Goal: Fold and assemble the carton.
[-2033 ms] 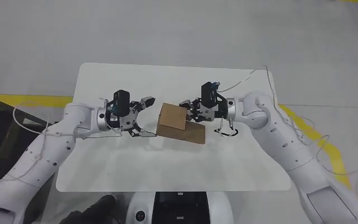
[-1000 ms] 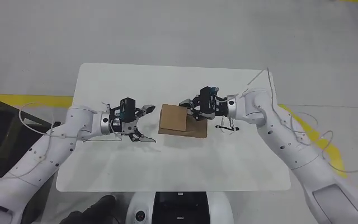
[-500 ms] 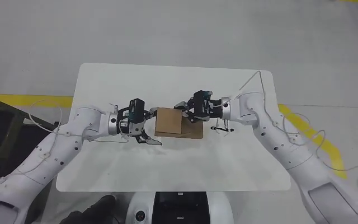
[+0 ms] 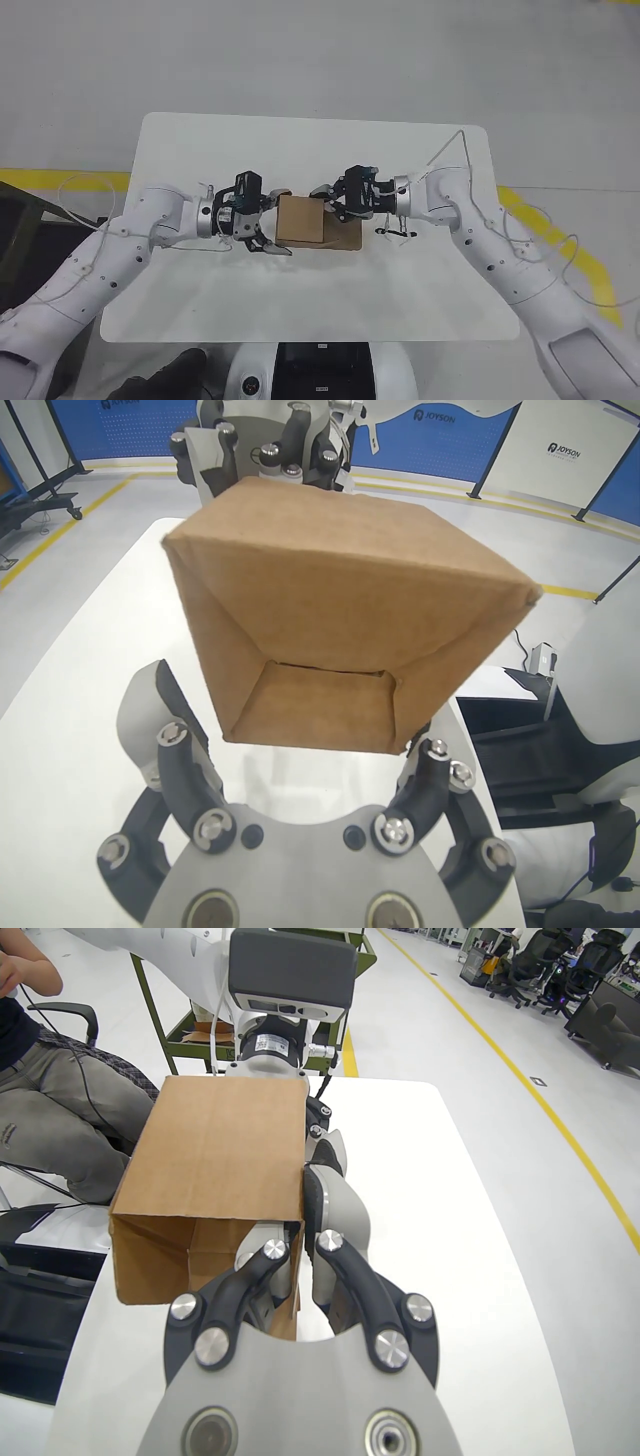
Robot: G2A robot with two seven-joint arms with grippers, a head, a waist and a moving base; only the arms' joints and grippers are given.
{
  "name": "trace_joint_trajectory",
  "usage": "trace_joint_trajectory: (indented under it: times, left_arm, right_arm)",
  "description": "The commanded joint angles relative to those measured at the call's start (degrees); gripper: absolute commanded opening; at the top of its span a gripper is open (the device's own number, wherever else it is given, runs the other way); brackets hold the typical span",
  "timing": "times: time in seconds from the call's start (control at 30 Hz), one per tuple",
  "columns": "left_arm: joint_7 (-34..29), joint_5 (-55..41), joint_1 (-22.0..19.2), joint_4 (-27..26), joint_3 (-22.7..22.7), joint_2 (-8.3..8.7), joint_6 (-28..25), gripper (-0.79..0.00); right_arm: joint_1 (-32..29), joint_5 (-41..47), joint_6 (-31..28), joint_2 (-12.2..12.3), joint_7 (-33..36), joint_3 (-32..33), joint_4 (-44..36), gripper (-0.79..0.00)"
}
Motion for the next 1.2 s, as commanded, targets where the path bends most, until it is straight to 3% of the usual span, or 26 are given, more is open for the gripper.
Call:
trace_joint_trajectory:
  times: [0.0,0.2,0.53,0.77,0.8,0.83,0.9,0.97,1.07,1.1,1.13,1.17]
  left_arm:
    - [0.43,0.37,0.05,0.03,-0.09,0.03,0.00,-0.025]
    - [1.45,1.55,0.42,-0.10,-0.30,0.22,0.00,-0.025]
    - [1.90,1.45,0.43,0.08,0.28,0.44,0.00,-0.274]
    - [2.06,1.03,0.16,0.32,0.59,0.59,0.00,-0.302]
    - [2.06,1.00,0.13,0.33,0.63,0.61,0.00,-0.299]
    - [2.08,0.99,0.10,0.34,0.66,0.63,0.00,-0.302]
    - [2.20,0.75,0.08,0.42,0.75,0.68,0.00,-0.320]
    - [2.19,0.60,0.02,0.51,0.86,0.73,0.00,-0.394]
    - [2.15,0.38,-0.08,0.60,1.06,0.81,0.00,-0.397]
    - [2.21,0.25,-0.07,0.63,1.16,0.83,0.00,-0.394]
    - [2.26,0.18,-0.09,0.68,1.25,0.86,0.00,-0.394]
    - [2.35,0.07,-0.11,0.76,1.33,0.90,0.00,-0.394]
  right_arm:
    - [-0.08,0.05,-0.03,-0.05,0.11,0.11,-0.01,-0.785]
    - [-0.02,0.14,-0.19,-0.33,0.52,0.14,0.14,-0.785]
    - [0.20,0.03,-0.20,-0.78,0.86,0.31,0.42,-0.785]
    - [0.19,-0.19,-0.19,-1.03,1.20,0.51,0.48,-0.785]
    - [0.17,-0.18,-0.17,-1.06,1.27,0.54,0.51,-0.748]
    - [0.16,-0.10,-0.18,-1.09,1.32,0.57,0.54,-0.631]
    - [0.16,-0.04,-0.22,-1.15,1.46,0.64,0.56,-0.480]
    - [0.15,-0.02,-0.16,-1.21,1.51,0.75,0.57,-0.419]
    - [0.13,0.04,-0.16,-1.29,1.55,0.94,0.65,-0.308]
    - [0.14,0.08,-0.21,-1.31,1.60,1.00,0.70,-0.237]
    - [0.17,0.11,-0.24,-1.33,1.63,1.09,0.74,-0.102]
    - [0.18,0.15,-0.20,-1.35,1.71,1.18,0.86,-0.022]
